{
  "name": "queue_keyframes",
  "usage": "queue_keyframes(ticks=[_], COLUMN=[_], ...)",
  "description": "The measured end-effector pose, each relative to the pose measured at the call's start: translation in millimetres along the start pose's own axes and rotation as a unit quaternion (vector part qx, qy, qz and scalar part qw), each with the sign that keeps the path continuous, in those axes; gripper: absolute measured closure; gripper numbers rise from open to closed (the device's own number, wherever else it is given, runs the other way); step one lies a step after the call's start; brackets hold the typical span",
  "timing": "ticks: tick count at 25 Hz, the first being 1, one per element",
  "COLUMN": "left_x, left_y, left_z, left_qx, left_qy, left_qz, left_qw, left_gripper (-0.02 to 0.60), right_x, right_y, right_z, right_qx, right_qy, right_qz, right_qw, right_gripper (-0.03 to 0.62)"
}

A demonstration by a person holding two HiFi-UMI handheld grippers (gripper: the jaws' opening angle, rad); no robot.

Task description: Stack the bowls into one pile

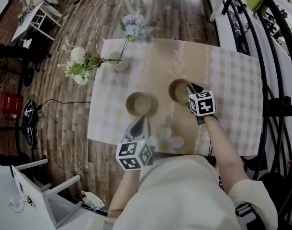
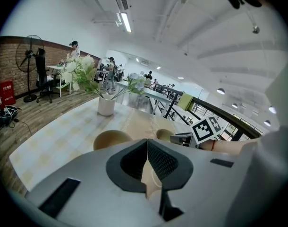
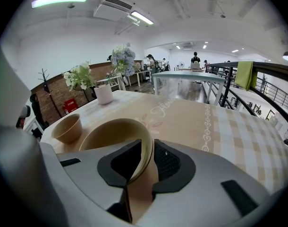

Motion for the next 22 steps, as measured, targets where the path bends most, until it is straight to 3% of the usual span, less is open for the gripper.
queue_keyframes(ticks=[7,22], left_x=[-4,-12], left_y=[5,18], left_z=[3,6], left_qx=[0.003,0.014], left_qy=[0.006,0.013], left_qz=[-0.006,-0.018], left_qw=[1.0,0.9997], left_gripper=[0.577,0.577], right_x=[-3,-38], right_y=[4,40], right_z=[-1,-20], right_qx=[0.014,0.061], right_qy=[0.003,0.035], right_qz=[0.014,-0.007], right_qw=[1.0,0.997], right_gripper=[0.563,0.576])
Point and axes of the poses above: the fingertips, and each gripper's own axes: y backward along the fingers, x to its right, z out of its underside, the point moved 8 cm from there along y, backward along the fingers, and after that the axes turned 11 degrees about -x, right-handed, at the moved point
